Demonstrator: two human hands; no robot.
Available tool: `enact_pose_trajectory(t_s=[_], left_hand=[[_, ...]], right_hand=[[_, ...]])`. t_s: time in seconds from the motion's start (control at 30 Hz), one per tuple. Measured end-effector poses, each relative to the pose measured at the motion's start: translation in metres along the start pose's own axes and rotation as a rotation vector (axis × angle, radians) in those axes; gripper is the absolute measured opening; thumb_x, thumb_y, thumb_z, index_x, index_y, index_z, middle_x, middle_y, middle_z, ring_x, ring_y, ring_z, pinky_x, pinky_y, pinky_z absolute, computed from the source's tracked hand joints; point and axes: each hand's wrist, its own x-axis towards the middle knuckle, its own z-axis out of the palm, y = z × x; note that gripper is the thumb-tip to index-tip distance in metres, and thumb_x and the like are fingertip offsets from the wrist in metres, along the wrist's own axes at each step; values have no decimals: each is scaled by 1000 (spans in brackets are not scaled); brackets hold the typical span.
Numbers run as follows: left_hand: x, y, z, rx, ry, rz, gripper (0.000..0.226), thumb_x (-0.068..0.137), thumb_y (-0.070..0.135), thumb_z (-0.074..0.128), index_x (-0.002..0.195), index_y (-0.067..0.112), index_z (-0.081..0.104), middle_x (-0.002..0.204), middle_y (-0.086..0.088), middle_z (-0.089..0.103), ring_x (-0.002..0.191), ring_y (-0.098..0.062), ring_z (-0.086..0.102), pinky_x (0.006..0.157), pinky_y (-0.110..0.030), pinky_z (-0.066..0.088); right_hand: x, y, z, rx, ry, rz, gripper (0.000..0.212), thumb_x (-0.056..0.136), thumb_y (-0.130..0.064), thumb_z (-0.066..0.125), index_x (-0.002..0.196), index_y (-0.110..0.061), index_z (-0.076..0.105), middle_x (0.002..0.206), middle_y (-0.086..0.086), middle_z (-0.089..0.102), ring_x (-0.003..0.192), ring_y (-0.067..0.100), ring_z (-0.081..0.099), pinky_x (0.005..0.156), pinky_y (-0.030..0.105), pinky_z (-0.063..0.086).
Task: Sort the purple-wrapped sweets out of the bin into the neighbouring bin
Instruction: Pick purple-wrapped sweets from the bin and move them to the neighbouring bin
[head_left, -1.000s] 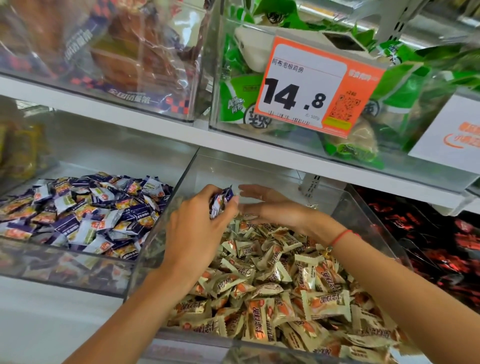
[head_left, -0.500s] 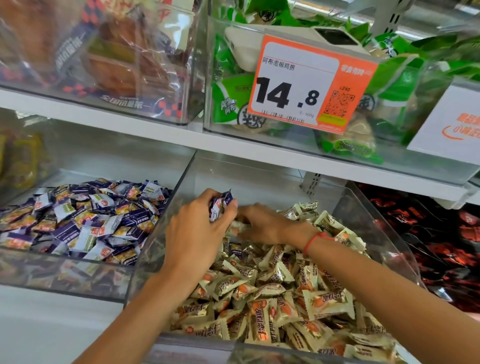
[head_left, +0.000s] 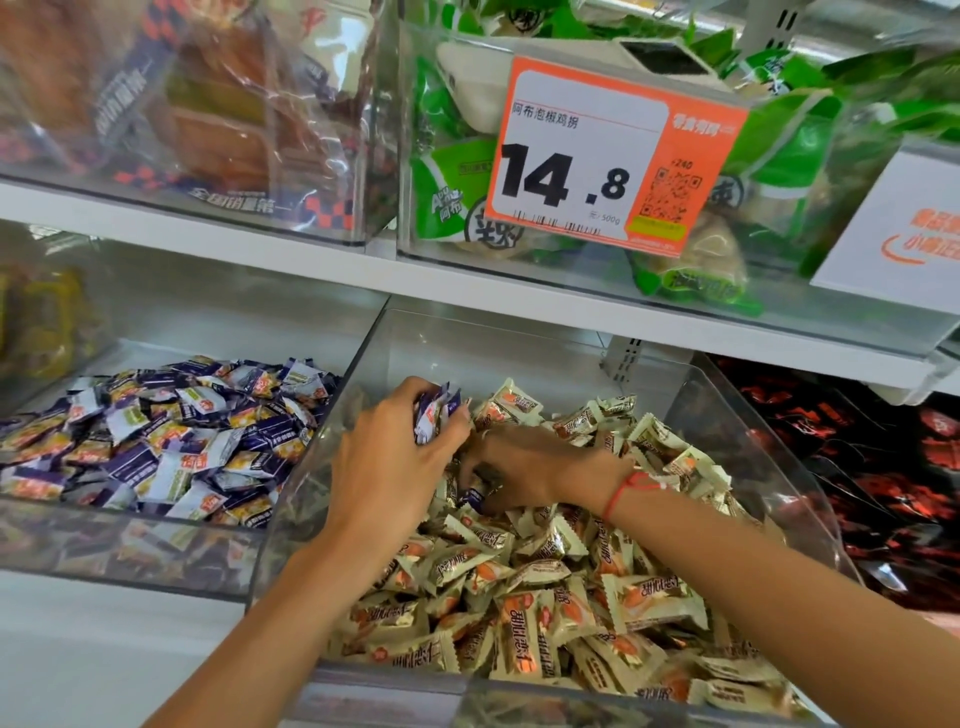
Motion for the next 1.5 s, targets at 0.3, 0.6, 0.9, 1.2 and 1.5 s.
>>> enact_pose_trajectory(t_s=[0.3,0.6,0.9,1.2,1.5], left_hand=[[-1,4,1,-92,-69,70,35,86,50,53,100,18,58,72,3,62,55,-1,56,52,-27,50],[3,0,1,-145,1,60,48,81,58,53,105,18,60,75,6,65,61,-4,62,59,-33,53],[1,4,1,-197,28,11,43,84,59,44,101,22,56,68,6,69,57,-2,67,53,-29,49],[-3,2,1,-111,-27,17,47,85,57,47,114,20,55,69,2,67,57,-1,66,42,-22,40],[-3,5,2,-97,-89,115,56,81,68,41,110,23,60,85,4,70,62,-10,68,60,-40,56]], right_hand=[[-42,-9,-43,1036,436,132,8,81,-24,72,85,-17,74,86,7,74,76,13,68,66,19,53],[-59,-18,-47,1260,340,133,21,88,-11,65,108,-15,71,104,0,73,95,11,69,81,22,56],[-18,-15,-31,539,-156,97,42,85,-11,70,125,-19,60,119,-3,62,106,11,57,100,29,45],[-37,-2,-24,780,151,181,19,92,-34,59,93,-21,72,70,-4,69,66,8,60,71,25,55],[-73,-14,-51,1226,571,139,18,77,-14,74,94,-7,73,87,9,75,80,15,72,73,17,55]])
